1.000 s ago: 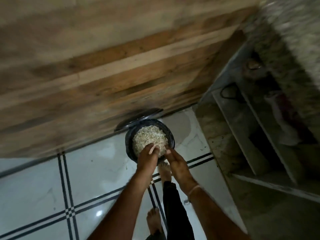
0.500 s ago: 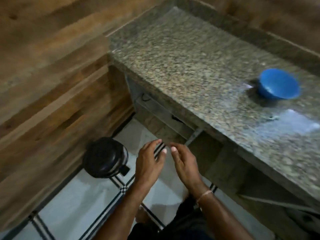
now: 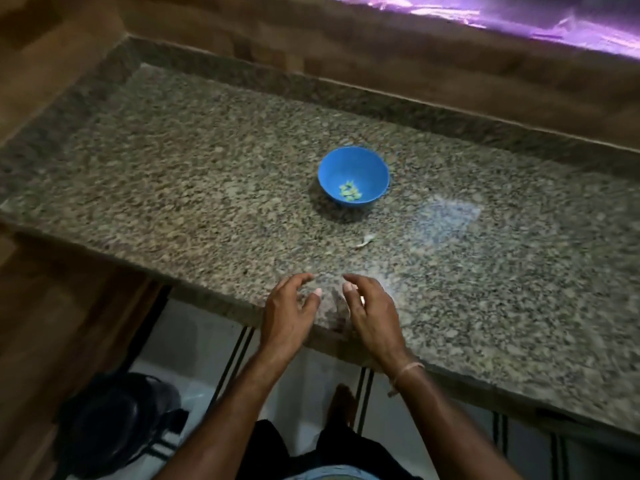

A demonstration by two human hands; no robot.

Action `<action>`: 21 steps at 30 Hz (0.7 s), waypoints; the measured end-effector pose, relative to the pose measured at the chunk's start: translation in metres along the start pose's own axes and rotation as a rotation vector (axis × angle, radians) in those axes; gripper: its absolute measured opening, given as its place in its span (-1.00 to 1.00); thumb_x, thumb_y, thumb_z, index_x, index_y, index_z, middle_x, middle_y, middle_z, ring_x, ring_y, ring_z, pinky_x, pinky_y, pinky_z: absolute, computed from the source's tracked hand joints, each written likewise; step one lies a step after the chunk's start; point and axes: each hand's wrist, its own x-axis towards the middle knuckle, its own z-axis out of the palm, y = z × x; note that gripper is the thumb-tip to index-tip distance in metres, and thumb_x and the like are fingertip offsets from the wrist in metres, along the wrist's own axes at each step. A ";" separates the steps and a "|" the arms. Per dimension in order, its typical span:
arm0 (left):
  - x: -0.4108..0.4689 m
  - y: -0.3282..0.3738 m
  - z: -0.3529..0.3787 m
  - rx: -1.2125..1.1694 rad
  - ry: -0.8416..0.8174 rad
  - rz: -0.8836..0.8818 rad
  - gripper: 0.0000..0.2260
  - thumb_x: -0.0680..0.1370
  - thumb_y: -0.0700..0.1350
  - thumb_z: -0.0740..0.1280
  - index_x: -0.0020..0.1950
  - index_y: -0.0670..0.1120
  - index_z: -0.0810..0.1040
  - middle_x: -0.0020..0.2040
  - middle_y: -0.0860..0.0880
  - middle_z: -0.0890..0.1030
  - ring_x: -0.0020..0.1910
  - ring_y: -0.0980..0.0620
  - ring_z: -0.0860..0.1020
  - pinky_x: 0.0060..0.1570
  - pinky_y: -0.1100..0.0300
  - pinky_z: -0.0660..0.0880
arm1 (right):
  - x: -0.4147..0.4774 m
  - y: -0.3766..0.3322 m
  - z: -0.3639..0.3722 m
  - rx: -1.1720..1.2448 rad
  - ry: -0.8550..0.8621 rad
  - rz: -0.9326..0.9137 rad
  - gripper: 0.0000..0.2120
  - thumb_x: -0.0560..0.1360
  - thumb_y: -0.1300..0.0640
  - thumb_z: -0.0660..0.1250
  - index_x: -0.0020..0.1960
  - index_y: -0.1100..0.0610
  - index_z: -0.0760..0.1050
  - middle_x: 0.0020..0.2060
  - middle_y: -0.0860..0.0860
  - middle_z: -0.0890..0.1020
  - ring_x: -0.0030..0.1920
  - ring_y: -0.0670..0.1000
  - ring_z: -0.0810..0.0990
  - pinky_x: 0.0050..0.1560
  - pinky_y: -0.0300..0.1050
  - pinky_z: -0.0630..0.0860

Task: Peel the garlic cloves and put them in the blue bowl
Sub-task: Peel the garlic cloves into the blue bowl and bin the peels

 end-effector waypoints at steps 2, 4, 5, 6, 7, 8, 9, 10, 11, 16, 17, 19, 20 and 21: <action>0.022 0.006 0.012 0.040 -0.007 -0.010 -0.71 0.61 -0.04 0.44 0.33 0.01 0.63 0.24 0.03 0.67 0.22 0.03 0.61 0.19 0.09 0.56 | 0.020 0.010 -0.009 -0.035 0.027 0.020 -0.70 0.69 -0.03 0.29 0.37 0.02 0.57 0.22 -0.04 0.62 0.19 -0.01 0.62 0.18 0.08 0.59; 0.048 0.009 0.019 0.106 0.002 0.008 -0.74 0.59 -0.04 0.47 0.27 0.00 0.64 0.14 0.02 0.68 0.12 0.02 0.63 0.08 0.05 0.59 | 0.038 0.019 -0.016 -0.078 0.052 0.053 -0.67 0.65 0.00 0.36 0.39 0.04 0.55 0.24 0.01 0.61 0.20 0.04 0.62 0.18 0.07 0.59; 0.062 0.009 0.022 0.141 0.000 0.026 -0.75 0.58 -0.05 0.48 0.25 0.00 0.64 0.12 0.02 0.68 0.09 0.01 0.63 0.04 0.06 0.58 | 0.046 0.023 -0.019 -0.107 0.065 0.074 -0.64 0.64 0.03 0.39 0.40 0.06 0.53 0.26 0.04 0.60 0.23 0.07 0.60 0.19 0.07 0.58; 0.076 0.010 0.025 0.176 -0.007 0.042 -0.74 0.57 -0.06 0.49 0.25 0.00 0.64 0.11 0.02 0.68 0.08 0.00 0.63 0.03 0.06 0.58 | 0.054 0.026 -0.022 -0.146 0.075 0.095 -0.61 0.62 0.05 0.40 0.42 0.08 0.51 0.28 0.07 0.58 0.27 0.11 0.57 0.22 0.06 0.55; 0.089 0.009 0.028 0.211 -0.018 0.057 -0.74 0.56 -0.06 0.49 0.25 0.01 0.63 0.12 0.02 0.67 0.08 0.01 0.62 0.03 0.07 0.58 | 0.063 0.029 -0.024 -0.192 0.083 0.123 -0.58 0.61 0.07 0.42 0.44 0.10 0.49 0.31 0.10 0.56 0.30 0.14 0.53 0.25 0.04 0.52; 0.101 0.007 0.032 0.246 -0.034 0.075 -0.74 0.56 -0.05 0.49 0.24 0.02 0.62 0.13 0.04 0.65 0.07 0.01 0.61 0.02 0.07 0.57 | 0.072 0.030 -0.027 -0.242 0.091 0.150 -0.55 0.60 0.08 0.43 0.46 0.12 0.46 0.33 0.12 0.52 0.33 0.16 0.48 0.26 0.04 0.47; 0.112 0.005 0.035 0.275 -0.055 0.102 -0.76 0.56 -0.05 0.49 0.21 0.04 0.62 0.13 0.05 0.63 0.06 0.02 0.60 0.00 0.08 0.57 | 0.081 0.032 -0.030 -0.288 0.100 0.176 -0.50 0.59 0.08 0.45 0.48 0.13 0.43 0.36 0.14 0.49 0.36 0.18 0.44 0.28 0.06 0.43; 0.120 0.003 0.038 0.298 -0.077 0.138 -0.79 0.55 -0.07 0.50 0.17 0.06 0.61 0.10 0.06 0.61 0.04 0.02 0.59 -0.03 0.06 0.58 | 0.088 0.033 -0.033 -0.325 0.106 0.204 -0.45 0.58 0.05 0.46 0.51 0.13 0.40 0.39 0.15 0.45 0.37 0.19 0.40 0.32 0.09 0.41; 0.126 0.001 0.040 0.321 -0.093 0.179 -0.81 0.55 -0.09 0.50 0.11 0.07 0.60 0.05 0.08 0.59 0.02 0.03 0.57 -0.07 0.03 0.59 | 0.094 0.033 -0.035 -0.359 0.105 0.232 -0.39 0.56 0.02 0.48 0.53 0.12 0.36 0.42 0.15 0.41 0.39 0.20 0.37 0.34 0.12 0.39; 0.133 -0.007 0.043 0.394 -0.106 0.309 -0.81 0.55 -0.21 0.48 -0.04 0.07 0.57 -0.08 0.13 0.55 -0.06 0.08 0.49 -0.25 0.09 0.49 | 0.109 0.035 -0.032 -0.489 0.098 0.337 -0.28 0.48 -0.14 0.52 0.53 0.02 0.32 0.45 0.08 0.31 0.43 0.14 0.25 0.36 0.08 0.21; 0.133 -0.008 0.043 0.419 -0.105 0.334 -0.82 0.55 -0.21 0.48 -0.03 0.06 0.57 -0.07 0.12 0.55 -0.07 0.08 0.49 -0.28 0.13 0.44 | 0.110 0.035 -0.030 -0.485 0.110 0.342 -0.27 0.48 -0.13 0.53 0.54 0.01 0.31 0.47 0.07 0.30 0.45 0.12 0.23 0.38 0.08 0.19; 0.135 -0.010 0.042 0.459 -0.109 0.391 -0.81 0.54 -0.23 0.47 -0.03 0.04 0.56 -0.08 0.10 0.54 -0.09 0.05 0.48 -0.31 0.15 0.37 | 0.112 0.035 -0.026 -0.489 0.119 0.354 -0.25 0.49 -0.12 0.53 0.56 0.00 0.29 0.52 0.07 0.27 0.50 0.11 0.21 0.43 0.09 0.15; 0.135 -0.009 0.042 0.460 -0.107 0.406 -0.81 0.54 -0.23 0.47 -0.04 0.05 0.54 -0.09 0.11 0.53 -0.11 0.05 0.47 -0.31 0.14 0.36 | 0.112 0.035 -0.025 -0.495 0.120 0.364 -0.24 0.49 -0.12 0.53 0.58 0.00 0.28 0.54 0.07 0.26 0.52 0.11 0.20 0.45 0.10 0.13; 0.135 -0.007 0.040 0.439 -0.102 0.406 -0.81 0.56 -0.22 0.44 -0.04 0.06 0.52 -0.10 0.12 0.53 -0.12 0.05 0.46 -0.32 0.11 0.38 | 0.112 0.034 -0.023 -0.498 0.122 0.372 -0.23 0.49 -0.11 0.53 0.58 0.00 0.28 0.56 0.06 0.24 0.53 0.11 0.19 0.45 0.09 0.11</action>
